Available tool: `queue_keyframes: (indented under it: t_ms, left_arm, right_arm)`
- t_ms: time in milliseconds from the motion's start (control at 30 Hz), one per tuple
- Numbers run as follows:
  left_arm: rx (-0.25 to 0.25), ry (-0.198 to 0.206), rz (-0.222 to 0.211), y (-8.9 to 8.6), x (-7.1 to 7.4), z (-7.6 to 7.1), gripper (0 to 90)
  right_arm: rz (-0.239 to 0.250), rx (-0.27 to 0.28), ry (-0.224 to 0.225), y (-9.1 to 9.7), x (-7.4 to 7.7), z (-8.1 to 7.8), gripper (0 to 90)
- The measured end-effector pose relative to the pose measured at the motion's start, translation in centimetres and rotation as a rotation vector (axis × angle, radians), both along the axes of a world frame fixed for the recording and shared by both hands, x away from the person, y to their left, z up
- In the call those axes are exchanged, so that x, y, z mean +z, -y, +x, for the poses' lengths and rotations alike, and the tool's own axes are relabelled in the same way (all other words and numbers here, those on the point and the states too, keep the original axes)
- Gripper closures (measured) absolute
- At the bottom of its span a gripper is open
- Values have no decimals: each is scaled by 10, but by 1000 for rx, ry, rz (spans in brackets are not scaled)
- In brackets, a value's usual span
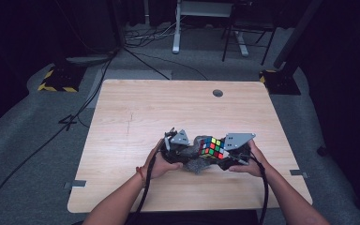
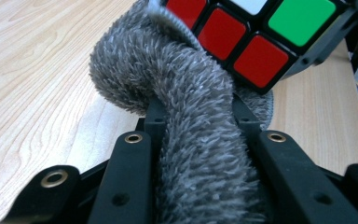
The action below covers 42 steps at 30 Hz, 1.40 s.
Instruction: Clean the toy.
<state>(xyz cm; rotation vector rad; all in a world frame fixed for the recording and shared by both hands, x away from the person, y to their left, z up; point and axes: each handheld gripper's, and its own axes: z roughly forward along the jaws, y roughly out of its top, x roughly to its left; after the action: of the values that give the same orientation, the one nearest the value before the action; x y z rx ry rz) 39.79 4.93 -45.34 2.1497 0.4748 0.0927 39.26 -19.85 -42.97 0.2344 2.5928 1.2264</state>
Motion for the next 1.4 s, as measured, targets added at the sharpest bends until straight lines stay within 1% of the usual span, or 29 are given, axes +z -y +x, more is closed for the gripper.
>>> queue_keyframes:
  t_ms: [33,67,100,167,233,300,367,467,500,533,567,600,633,667,700,800,833,867,900,967,1033,1100,1167,1233,1300,1333,1367,1400]
  left_arm:
    - [4,2,10,0,0,0,684]
    - [4,2,10,0,0,0,684]
    - [6,16,27,2,0,-1,684]
    - [6,14,28,2,0,-2,685]
    - [7,18,40,3,0,-2,685]
    - [2,8,30,2,-1,-1,686]
    - [3,13,35,2,-1,-2,686]
    - [2,14,30,2,0,-1,686]
    - [-5,18,35,2,0,-2,687]
    - [-5,18,35,2,0,-2,687]
    - [-4,21,38,2,1,-3,687]
    - [2,35,43,2,2,-4,687]
    - [0,39,43,2,2,-4,687]
    - [-2,40,42,2,3,-4,687]
    - [0,55,46,2,5,-6,688]
    - [-4,61,36,2,8,-8,688]
    - [0,65,37,2,10,-9,688]
    - [-1,71,35,2,10,-9,688]
    - [0,81,42,2,12,-11,688]
    - [0,85,45,2,12,-10,688]
    - [0,87,34,1,14,-11,689]
    - [0,94,33,1,15,-11,689]
    - [-1,96,32,0,16,-11,689]
    - [0,102,16,-2,19,-13,689]
    - [-1,103,12,-3,21,-13,689]
    - [-1,109,12,-3,22,-14,689]
    - [-4,124,13,-4,24,-15,689]
    - [-5,126,8,-4,25,-16,690]
  right_arm:
    - [-19,-2,-5,0,-1,1,332]
    - [-19,-2,-5,0,-1,1,332]
    - [-50,2,-19,-1,-3,3,326]
    - [-56,1,-25,-1,-4,3,324]
    - [-62,3,-40,-1,-6,5,323]
    - [-87,-3,-43,-1,-7,6,324]
    - [-76,2,-61,-1,-8,6,324]
    - [-80,6,-60,0,-8,7,324]
    - [-68,13,-80,1,-7,8,325]
    - [-68,13,-80,1,-7,8,325]
    - [-65,19,-85,2,-8,8,325]
    - [-62,21,-88,2,-8,8,325]
    - [-72,1,-84,1,-9,8,326]
    - [-72,1,-84,1,-9,8,326]
    - [-91,-1,-66,-1,-10,6,327]
    - [-93,-6,-67,-1,-11,6,327]
    - [-101,-6,-56,-2,-11,6,327]
    - [-101,-12,-55,-2,-11,6,327]
    - [-116,-19,-50,-4,-12,6,324]
    - [-119,-19,-45,-5,-13,6,324]
    - [-109,-21,-46,-4,-13,7,329]
    - [-106,-20,-31,-3,-12,6,332]
    - [-105,-21,-26,-3,-12,5,333]
    - [-90,-21,-18,-2,-11,6,334]
    - [-87,-23,-16,-2,-11,6,334]
    - [-78,-22,-18,-1,-11,6,334]
    - [-69,-22,-18,-1,-11,6,334]
    - [-60,-20,-21,-1,-10,6,334]
